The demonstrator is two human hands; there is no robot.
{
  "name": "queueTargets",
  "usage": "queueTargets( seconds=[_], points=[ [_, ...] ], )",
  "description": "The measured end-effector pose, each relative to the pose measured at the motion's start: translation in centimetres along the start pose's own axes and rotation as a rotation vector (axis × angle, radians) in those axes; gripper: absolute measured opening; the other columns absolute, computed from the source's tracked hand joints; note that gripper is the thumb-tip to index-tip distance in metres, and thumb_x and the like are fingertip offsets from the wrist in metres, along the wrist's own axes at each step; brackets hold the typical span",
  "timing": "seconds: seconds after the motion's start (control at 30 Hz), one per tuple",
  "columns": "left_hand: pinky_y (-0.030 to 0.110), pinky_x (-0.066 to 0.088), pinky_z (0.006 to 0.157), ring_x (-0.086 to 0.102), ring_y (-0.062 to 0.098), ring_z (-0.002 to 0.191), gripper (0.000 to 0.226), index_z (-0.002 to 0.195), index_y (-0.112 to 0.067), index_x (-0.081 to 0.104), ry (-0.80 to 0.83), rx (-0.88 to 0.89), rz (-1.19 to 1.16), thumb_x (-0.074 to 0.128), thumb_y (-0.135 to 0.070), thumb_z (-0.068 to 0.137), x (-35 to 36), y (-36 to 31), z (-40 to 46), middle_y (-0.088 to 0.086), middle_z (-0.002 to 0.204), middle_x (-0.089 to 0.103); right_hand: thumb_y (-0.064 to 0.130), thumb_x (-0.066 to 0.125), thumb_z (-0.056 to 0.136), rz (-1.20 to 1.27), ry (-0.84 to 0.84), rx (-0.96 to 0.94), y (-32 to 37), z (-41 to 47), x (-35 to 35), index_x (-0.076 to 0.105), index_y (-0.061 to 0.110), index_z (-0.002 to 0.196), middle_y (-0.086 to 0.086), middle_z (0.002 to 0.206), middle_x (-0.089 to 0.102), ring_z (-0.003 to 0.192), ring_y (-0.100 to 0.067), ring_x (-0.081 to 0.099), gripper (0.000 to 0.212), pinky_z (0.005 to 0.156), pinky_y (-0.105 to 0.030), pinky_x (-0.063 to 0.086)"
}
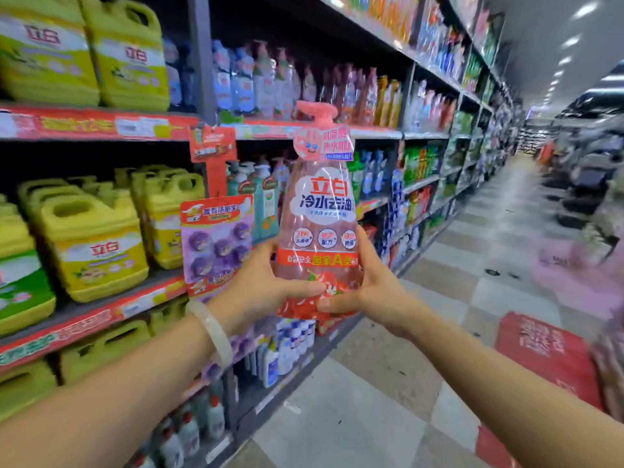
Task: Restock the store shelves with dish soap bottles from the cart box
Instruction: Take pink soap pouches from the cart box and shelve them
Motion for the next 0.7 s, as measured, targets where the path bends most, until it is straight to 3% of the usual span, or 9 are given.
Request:
queueTargets(
  seconds=[0.13,0.23,0.3,0.47,0.6,0.7],
  points=[
    [0.019,0.055,0.069,0.071,0.003,0.078,0.068,0.105,-0.020,0.056,0.073,0.077,0.005,0.090,-0.002,0.049,3.9,0.7,8.7,-0.009,0.085,0.075,-0.014,0.078,0.062,-0.055,-0.056,-0.002,-1.8,5.0,-7.0,0.018,0.045,0.143,0.010,0.125,0.062,0.108,-0.013,0.065,0.117,0.081,-0.036,0.056],
    [0.026,0.056,0.078,0.071,0.007,0.086,0.080,0.109,-0.022,0.053,0.124,0.105,0.047,0.091,-0.028,0.038,6.5,1.1,15.5,-0.004,0.096,0.074,-0.019,0.075,0.063,-0.064,-0.131,0.012,-3.1,9.1,-12.3,0.024,0.052,0.134,0.017,0.113,0.068,0.098,-0.008,0.068,0.112,0.072,-0.029,0.056],
    [0.027,0.055,0.082,0.070,0.006,0.088,0.085,0.111,-0.024,0.052,0.155,0.118,0.071,0.089,-0.036,0.036,7.9,1.2,20.0,-0.005,0.098,0.073,-0.019,0.075,0.062,-0.082,-0.156,0.030,-3.8,11.7,-15.4,0.022,0.047,0.139,0.011,0.115,0.068,0.100,-0.011,0.068,0.115,0.073,-0.030,0.057],
    [0.025,0.054,0.083,0.070,0.004,0.090,0.083,0.116,-0.023,0.048,0.290,0.124,0.051,0.089,-0.032,0.044,12.6,1.3,30.1,-0.007,0.100,0.073,-0.024,0.075,0.057,-0.063,-0.252,0.040,-5.1,17.8,-23.0,0.018,0.041,0.144,0.007,0.112,0.069,0.091,-0.011,0.071,0.122,0.067,-0.029,0.058],
    [0.008,0.049,0.068,0.067,-0.005,0.087,0.068,0.117,-0.022,0.044,0.343,0.166,0.058,0.086,-0.015,0.063,16.3,1.2,37.1,-0.007,0.109,0.068,-0.022,0.073,0.051,-0.067,-0.280,0.023,-5.9,21.9,-29.0,0.023,0.044,0.139,0.011,0.101,0.073,0.086,-0.008,0.071,0.120,0.062,-0.022,0.055],
    [0.017,0.053,0.078,0.068,0.000,0.093,0.073,0.115,-0.022,0.042,0.360,0.182,0.078,0.085,-0.025,0.057,18.8,1.5,42.4,-0.004,0.111,0.067,-0.012,0.076,0.049,-0.106,-0.283,0.012,-7.0,25.4,-33.7,0.024,0.043,0.140,0.016,0.103,0.071,0.093,-0.009,0.070,0.118,0.068,-0.028,0.058]
  ],
)
Point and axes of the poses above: each hand's wrist, its own z-axis towards the middle knuckle, its own x-axis out of the palm, y = z × x, the point moved 6 cm from there along z, towards the middle knuckle
